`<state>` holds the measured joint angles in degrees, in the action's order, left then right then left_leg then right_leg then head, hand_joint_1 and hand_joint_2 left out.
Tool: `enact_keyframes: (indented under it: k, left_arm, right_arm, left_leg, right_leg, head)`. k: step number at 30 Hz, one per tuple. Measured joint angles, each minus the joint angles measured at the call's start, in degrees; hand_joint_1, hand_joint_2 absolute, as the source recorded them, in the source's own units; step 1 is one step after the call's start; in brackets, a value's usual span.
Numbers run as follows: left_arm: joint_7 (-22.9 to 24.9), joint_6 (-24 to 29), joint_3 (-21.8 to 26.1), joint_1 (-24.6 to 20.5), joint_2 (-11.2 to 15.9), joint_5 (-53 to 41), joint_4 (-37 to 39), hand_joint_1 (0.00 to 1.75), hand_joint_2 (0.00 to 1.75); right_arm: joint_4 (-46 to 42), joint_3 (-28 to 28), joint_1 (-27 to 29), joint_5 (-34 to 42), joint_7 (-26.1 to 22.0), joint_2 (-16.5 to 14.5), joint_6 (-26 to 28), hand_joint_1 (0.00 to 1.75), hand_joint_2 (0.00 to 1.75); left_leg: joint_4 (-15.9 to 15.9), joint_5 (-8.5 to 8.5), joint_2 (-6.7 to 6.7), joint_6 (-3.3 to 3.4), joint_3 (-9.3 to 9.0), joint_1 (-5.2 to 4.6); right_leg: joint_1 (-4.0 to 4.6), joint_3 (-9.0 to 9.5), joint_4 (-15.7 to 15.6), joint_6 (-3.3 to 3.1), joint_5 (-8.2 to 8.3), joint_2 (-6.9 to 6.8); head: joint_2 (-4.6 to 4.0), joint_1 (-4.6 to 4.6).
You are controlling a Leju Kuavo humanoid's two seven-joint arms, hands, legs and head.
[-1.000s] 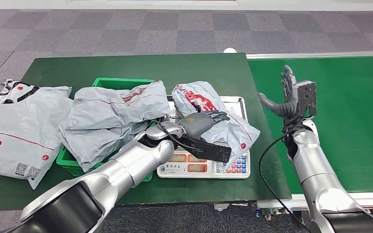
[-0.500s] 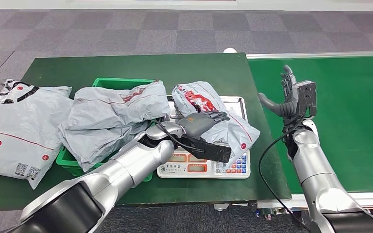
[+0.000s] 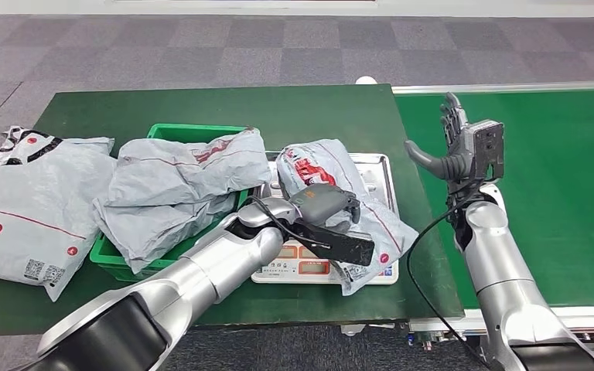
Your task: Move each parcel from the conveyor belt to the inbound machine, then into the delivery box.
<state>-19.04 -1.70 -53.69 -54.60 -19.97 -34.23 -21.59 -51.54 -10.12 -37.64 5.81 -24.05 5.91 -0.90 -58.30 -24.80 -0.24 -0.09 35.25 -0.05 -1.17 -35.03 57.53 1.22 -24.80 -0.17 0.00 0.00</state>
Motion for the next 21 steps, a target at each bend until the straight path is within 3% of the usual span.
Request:
enact_keyframes:
  k: [21]
  left_arm:
    - [-0.13, 0.18, 0.01, 0.59, -0.03, -0.01, -0.01, 1.75, 1.75]
  right_arm:
    - [-1.33, 0.06, 0.78, -0.4, 0.04, -0.17, -0.02, 0.0, 1.75]
  left_leg:
    - [0.0, 0.0, 0.0, 0.0, 0.0, 0.0]
  right_leg:
    - [0.0, 0.0, 0.0, 0.0, 0.0, 0.0]
  head:
    - [0.0, 0.0]
